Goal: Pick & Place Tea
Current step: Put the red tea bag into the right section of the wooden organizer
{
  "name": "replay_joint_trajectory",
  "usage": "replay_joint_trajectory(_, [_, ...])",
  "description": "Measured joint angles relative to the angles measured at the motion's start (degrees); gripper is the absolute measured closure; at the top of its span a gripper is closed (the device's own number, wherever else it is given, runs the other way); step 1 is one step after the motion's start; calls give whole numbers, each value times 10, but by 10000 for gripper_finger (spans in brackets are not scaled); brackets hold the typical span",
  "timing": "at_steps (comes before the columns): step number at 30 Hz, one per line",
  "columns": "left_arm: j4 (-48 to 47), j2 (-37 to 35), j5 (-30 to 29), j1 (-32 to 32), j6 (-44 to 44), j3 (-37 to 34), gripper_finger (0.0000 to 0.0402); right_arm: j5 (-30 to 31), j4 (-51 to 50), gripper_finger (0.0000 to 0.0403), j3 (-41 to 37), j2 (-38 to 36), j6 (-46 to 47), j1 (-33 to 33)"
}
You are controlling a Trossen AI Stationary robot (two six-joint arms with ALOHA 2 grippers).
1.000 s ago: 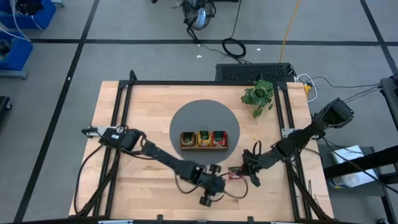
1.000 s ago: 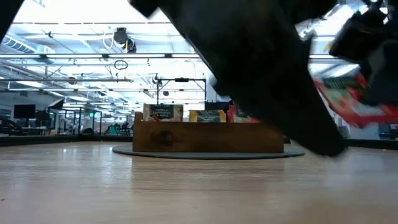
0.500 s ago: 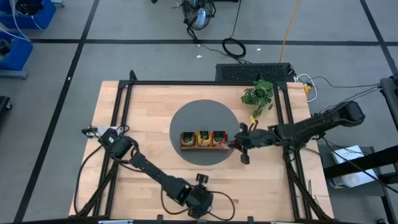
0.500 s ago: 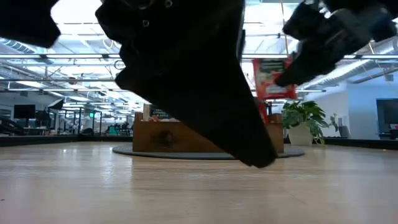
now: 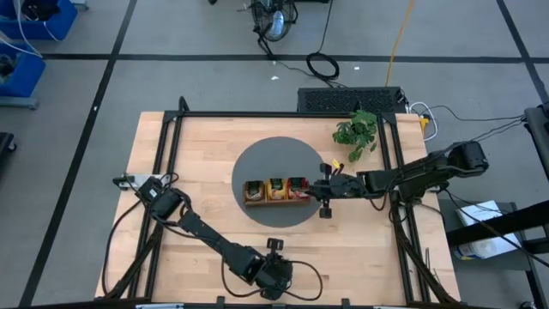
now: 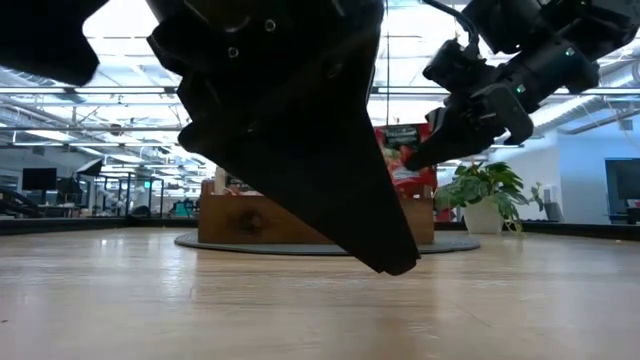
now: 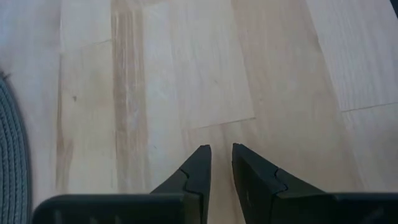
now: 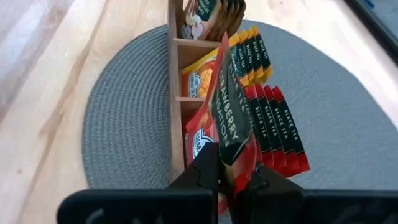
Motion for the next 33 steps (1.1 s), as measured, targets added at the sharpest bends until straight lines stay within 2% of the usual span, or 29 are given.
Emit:
replay_joint_trajectory(7, [1,0,0,0,-16,0,330,4,36,400,4,6,-31,0])
replay_joint_trajectory(13, [3,0,0,0,-19,0,330,1,-15,400,45,9,-54,1])
replay_joint_trajectory(18, [3,0,0,0,-21,0,330,0,-19,400,49,35,-55,0])
replay_joint_trajectory(25, [0,0,0,0,-18,0,330,0,27,399,50,93,-56,-2])
replay_joint_trajectory(30, [3,0,0,0,-16,-4,330,4,59,399,49,102,-62,-2])
replay_joint_trajectory(33, [3,0,0,0,-16,-5,330,31,64,399,49,101,-69,-3])
